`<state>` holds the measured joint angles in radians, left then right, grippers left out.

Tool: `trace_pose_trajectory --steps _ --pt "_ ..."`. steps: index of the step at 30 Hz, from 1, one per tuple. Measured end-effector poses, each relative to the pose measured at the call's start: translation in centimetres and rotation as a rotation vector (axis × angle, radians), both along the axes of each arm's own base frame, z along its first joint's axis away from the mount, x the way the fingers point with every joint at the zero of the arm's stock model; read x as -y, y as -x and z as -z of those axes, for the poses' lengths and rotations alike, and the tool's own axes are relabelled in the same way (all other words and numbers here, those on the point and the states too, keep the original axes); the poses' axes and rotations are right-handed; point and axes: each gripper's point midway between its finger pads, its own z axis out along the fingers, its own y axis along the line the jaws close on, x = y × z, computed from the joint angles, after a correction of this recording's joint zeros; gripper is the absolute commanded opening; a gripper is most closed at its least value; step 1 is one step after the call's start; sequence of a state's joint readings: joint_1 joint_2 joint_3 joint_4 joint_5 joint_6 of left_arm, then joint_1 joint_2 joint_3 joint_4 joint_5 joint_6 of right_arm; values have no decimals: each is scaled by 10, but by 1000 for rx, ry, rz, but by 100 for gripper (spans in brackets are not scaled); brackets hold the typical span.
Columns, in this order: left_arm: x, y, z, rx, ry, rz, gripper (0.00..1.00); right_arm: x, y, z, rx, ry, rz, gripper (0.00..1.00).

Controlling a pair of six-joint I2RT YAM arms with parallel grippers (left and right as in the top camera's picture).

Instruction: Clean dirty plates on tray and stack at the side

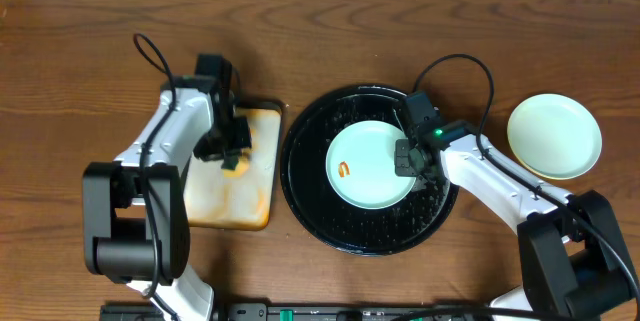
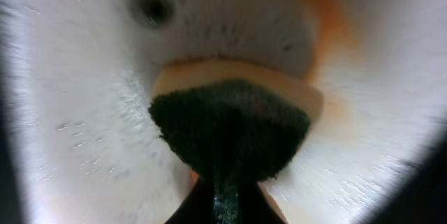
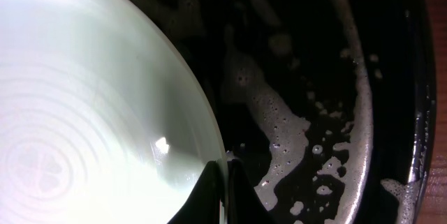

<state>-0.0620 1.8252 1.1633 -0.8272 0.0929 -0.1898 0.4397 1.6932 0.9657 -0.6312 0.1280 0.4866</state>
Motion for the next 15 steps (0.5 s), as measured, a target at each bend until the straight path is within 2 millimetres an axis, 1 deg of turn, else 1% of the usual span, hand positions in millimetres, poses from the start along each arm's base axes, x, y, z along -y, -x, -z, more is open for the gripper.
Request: trace_pose_trajectory --steps 2,4,10,15 --pt "-2 4 13 8 -8 -1 8 0 0 0 0 1 1 1" --pt "-3 1 21 41 -16 -14 8 0 0 0 1 2 1 1" --pt "-6 -22 24 226 -34 -42 8 1 0 0 0 4 3 1" --pt "-7 -23 26 269 -37 -56 8 1 0 0 -1 4 4 1"
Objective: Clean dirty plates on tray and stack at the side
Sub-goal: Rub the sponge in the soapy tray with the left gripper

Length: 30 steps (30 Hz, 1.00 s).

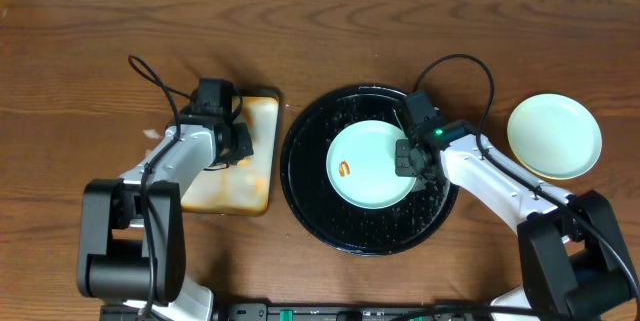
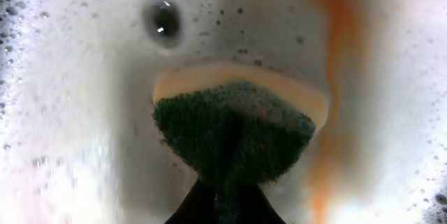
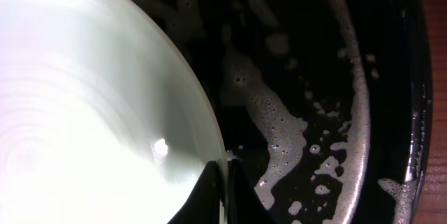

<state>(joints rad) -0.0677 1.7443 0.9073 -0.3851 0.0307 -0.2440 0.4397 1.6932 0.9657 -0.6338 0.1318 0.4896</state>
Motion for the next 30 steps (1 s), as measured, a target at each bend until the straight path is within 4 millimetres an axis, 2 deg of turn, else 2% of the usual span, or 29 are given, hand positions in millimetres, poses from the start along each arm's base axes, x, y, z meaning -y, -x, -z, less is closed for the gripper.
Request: trace_pose_trajectory --steps 7,12,15,20,25,30 --pt "4 5 -2 -46 34 -5 8 0 0 0 -1 0 0 1" --pt "8 33 -5 -199 61 -5 8 0 0 0 -2 1 0 1" --pt "9 41 -10 -260 65 -6 8 0 0 0 -2 1 0 1" --pt "11 40 -12 -263 75 -5 8 0 0 0 -2 1 0 1" --pt "13 16 -6 -173 83 0 8 0 0 0 -1 0 0 1" --pt "14 5 -2 -134 88 2 8 0 0 0 -1 1 0 1"
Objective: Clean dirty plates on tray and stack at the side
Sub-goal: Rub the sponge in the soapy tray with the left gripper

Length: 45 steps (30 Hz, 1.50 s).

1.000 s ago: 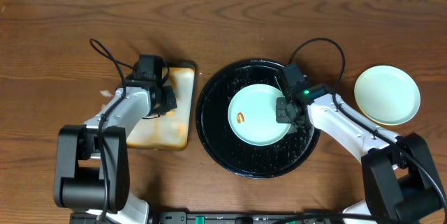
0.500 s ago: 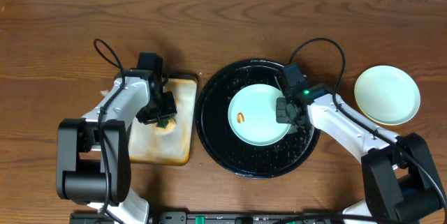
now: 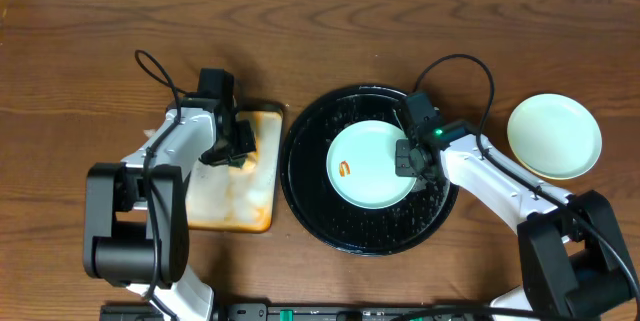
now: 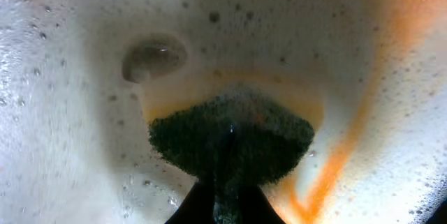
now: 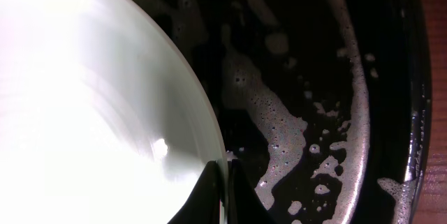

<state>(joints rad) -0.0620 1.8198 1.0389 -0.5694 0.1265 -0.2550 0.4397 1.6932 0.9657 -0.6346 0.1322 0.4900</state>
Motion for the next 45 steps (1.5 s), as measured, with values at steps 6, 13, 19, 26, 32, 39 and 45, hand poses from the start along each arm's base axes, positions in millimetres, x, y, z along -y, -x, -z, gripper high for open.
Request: trace_pose_trajectory --steps 6,13,19,26,32,39,45 --pt "0 1 0 -26 0 0 8 0 0 0 0 0 0 1" --pt "-2 33 -3 -233 -13 6 8 0 0 0 0 0 0 1" --pt "-2 33 -20 -298 -20 13 8 0 0 0 0 0 0 1" --pt "-1 17 -36 -261 -18 16 8 0 0 0 0 0 0 1" --pt "-2 24 -25 -269 -19 16 8 0 0 0 0 0 0 1" --pt "-2 37 0 -256 -14 17 9 0 0 0 0 0 0 1" --pt "0 8 0 -93 -5 17 8 0 0 0 0 0 0 1"
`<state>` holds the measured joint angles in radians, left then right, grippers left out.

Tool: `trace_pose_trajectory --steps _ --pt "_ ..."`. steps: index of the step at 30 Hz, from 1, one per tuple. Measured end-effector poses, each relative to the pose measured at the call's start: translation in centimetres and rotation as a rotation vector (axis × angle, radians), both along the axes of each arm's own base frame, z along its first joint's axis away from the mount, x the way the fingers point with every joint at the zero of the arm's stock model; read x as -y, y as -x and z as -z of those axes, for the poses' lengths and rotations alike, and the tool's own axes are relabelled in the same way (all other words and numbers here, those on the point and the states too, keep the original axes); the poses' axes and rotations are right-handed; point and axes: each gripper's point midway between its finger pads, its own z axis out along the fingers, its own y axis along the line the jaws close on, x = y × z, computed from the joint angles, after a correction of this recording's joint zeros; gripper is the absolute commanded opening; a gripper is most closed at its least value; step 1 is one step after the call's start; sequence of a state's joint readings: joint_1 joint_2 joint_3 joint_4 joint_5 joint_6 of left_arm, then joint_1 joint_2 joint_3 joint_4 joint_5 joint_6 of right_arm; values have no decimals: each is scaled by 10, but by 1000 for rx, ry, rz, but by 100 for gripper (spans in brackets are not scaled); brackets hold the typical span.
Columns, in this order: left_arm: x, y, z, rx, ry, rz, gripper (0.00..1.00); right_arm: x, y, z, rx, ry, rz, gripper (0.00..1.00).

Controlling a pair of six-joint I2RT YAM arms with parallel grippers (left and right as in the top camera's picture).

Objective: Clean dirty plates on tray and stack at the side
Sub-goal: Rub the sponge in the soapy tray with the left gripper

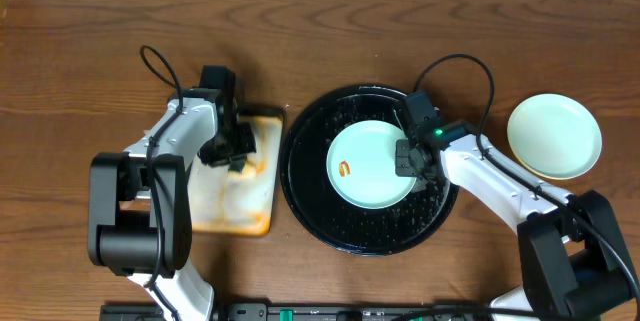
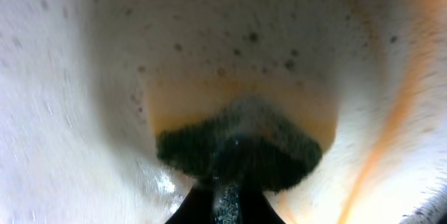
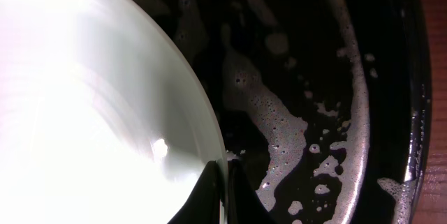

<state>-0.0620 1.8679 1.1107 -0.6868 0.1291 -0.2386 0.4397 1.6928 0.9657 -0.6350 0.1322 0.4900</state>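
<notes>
A pale green plate [image 1: 368, 166] with an orange smear [image 1: 344, 170] lies in the round black tray [image 1: 310, 196]. My right gripper [image 1: 406, 157] is shut on the plate's right rim [image 3: 213, 140], fingers on either side of the edge. My left gripper [image 1: 232, 153] is shut on a green and yellow sponge [image 2: 237, 144], pressed into white foam in a shallow rectangular soap tray [image 1: 262, 216] left of the black tray. A second pale green plate [image 1: 555, 136], with no smear, sits at the right side of the table.
The black tray holds patches of foam [image 3: 279, 137] around the plate. Orange streaks [image 2: 391, 123] run through the suds in the soap tray. Cables [image 1: 155, 61] loop over the wooden table [image 1: 90, 21] behind both arms.
My left gripper with the sponge has shifted slightly toward the front right in the soap tray. The right gripper and the plate have not moved.
At every moment my right gripper stayed shut on the smeared plate's rim in the black tray. My left gripper held the sponge in the foam, first at the soap tray's right, then its far left, then back right, where it is now.
</notes>
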Motion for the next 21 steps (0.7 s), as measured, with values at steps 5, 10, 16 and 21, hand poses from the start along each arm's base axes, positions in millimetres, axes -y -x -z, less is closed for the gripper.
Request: trace_pose_trajectory --steps 5,10,16,21 --pt "2 -30 -2 122 7 3 8 0 0 0 0 0 0 1" --pt "2 -39 -3 159 6 26 8 0 0 0 0 0 0 1" --pt "2 -35 -4 133 4 37 8 0 0 0 0 0 0 1" --pt "1 -19 -8 53 0 41 8 0 0 0 0 0 0 1"
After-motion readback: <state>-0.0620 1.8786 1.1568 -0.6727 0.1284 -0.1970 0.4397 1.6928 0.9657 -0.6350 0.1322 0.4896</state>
